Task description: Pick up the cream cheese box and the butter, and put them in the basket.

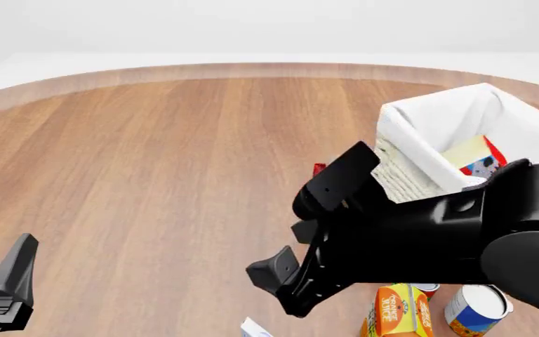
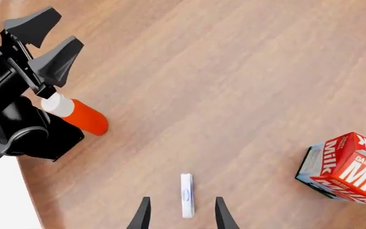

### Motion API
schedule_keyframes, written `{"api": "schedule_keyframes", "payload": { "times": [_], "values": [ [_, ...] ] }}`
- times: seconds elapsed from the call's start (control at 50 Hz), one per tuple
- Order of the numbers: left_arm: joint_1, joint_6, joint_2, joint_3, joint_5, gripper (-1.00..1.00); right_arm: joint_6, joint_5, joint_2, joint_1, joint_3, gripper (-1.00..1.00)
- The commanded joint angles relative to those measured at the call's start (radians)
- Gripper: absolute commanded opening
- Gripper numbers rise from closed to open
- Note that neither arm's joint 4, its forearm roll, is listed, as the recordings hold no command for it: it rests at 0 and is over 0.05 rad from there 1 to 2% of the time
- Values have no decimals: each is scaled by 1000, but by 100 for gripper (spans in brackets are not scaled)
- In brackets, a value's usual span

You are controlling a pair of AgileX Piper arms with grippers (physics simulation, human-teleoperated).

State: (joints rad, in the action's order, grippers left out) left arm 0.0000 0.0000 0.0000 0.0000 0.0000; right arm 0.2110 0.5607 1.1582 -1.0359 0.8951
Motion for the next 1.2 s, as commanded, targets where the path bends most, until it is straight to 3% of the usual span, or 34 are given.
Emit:
{"api": "schedule_keyframes", "payload": {
  "times": [0.02,0.62,0.68,1.2],
  "values": [
    [0,0,0,0,0,100,3,-37,21,9,-40,100],
    [0,0,0,0,0,100,56,-165,109,-11,-131,100],
    [0,0,0,0,0,100,83,-171,133,-42,-122,100],
    [0,0,0,0,0,100,90,-230,150,-22,-172,100]
  ]
}}
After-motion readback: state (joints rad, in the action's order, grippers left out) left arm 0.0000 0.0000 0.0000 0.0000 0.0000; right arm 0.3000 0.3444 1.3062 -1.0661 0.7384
